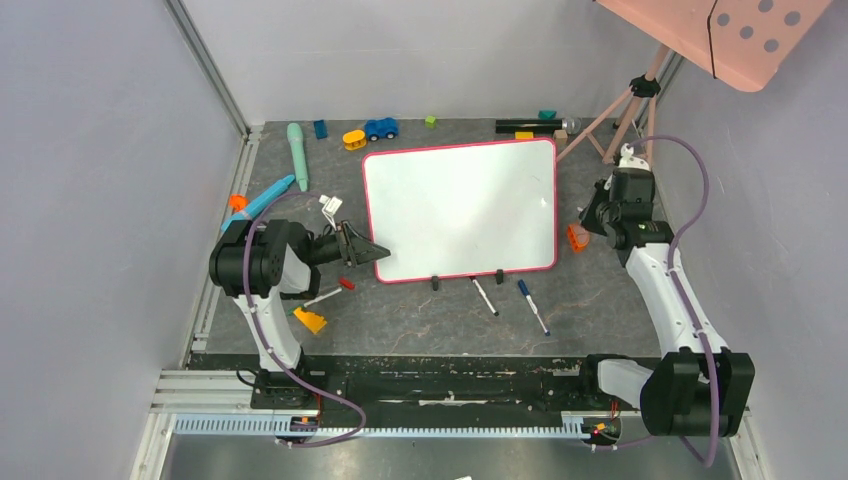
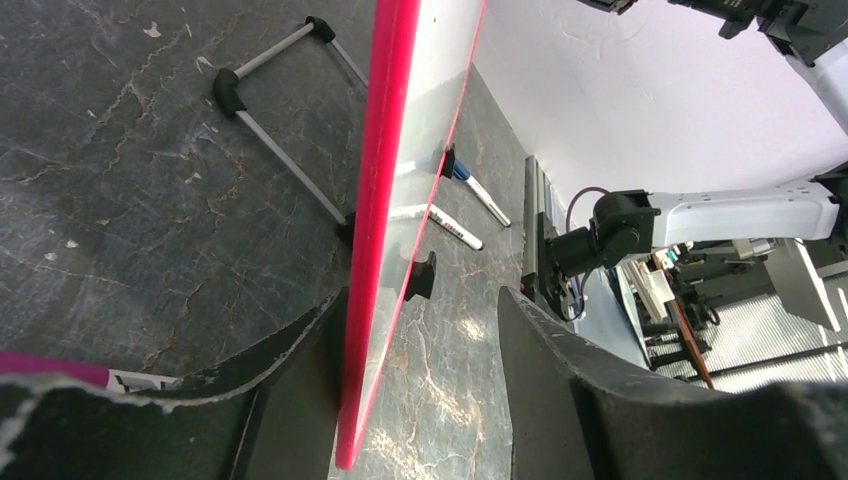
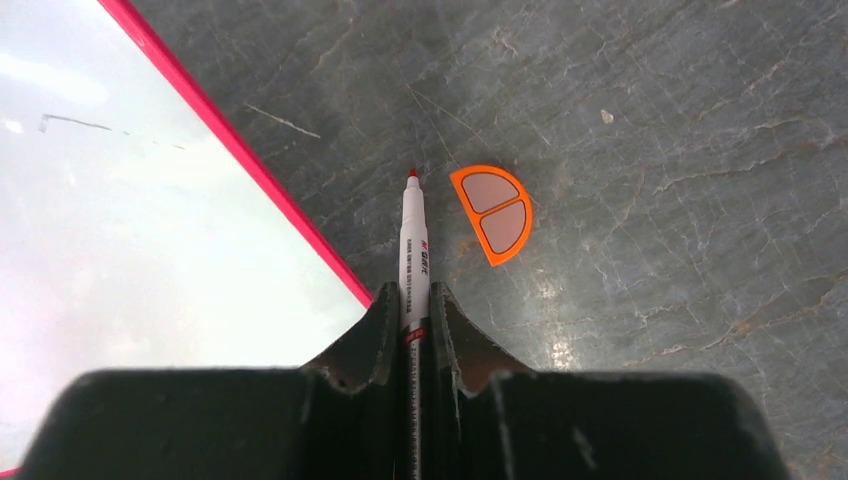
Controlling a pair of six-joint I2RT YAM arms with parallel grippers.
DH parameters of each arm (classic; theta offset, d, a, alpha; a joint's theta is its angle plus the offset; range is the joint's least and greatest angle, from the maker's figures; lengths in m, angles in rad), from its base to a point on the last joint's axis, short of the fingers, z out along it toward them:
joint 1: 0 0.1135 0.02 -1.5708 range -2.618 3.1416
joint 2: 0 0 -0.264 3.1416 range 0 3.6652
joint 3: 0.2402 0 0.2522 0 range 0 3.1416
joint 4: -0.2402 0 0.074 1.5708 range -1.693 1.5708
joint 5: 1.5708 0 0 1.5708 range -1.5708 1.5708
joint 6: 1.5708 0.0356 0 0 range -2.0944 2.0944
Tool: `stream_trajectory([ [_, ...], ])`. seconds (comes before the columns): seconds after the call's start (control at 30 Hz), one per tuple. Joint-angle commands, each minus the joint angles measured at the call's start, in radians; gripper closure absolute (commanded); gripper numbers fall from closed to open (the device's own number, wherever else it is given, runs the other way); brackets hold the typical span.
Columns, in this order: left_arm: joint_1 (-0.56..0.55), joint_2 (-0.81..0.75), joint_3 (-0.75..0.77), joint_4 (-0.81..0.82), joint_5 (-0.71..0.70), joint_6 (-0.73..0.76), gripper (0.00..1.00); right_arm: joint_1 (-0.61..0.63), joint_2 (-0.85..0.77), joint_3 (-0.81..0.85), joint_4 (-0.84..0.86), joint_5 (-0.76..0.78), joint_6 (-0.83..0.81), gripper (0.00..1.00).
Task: Write a sentence on the whiteboard
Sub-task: Move the whiteboard to the center of the board, then hold the whiteboard on the whiteboard stand.
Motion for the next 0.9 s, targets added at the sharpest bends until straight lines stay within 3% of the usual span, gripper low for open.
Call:
stream_trajectory([
  [0.0, 0.002, 0.004, 0.031, 0.063, -0.007, 0.046, 0.37, -0.004, -0.026, 0.076, 0.033, -0.005, 0.015, 1.00],
  [0.17, 0.001, 0.005, 0.077, 0.063, 0.006, 0.032, 0.25, -0.004, -0.012, 0.131, 0.021, -0.025, 0.011, 1.00],
  [0.33, 0.002, 0.017, 0.112, 0.063, 0.011, 0.020, 0.24, -0.004, -0.019, 0.151, 0.036, -0.030, 0.022, 1.00],
  [0.57, 0.002, 0.027, 0.122, 0.063, 0.008, 0.017, 0.63, -0.004, 0.021, 0.255, 0.015, -0.049, 0.027, 1.00],
  [0.87, 0.002, 0.031, 0.131, 0.063, 0.018, 0.007, 0.74, -0.001, 0.049, 0.329, 0.005, -0.110, 0.057, 1.00],
])
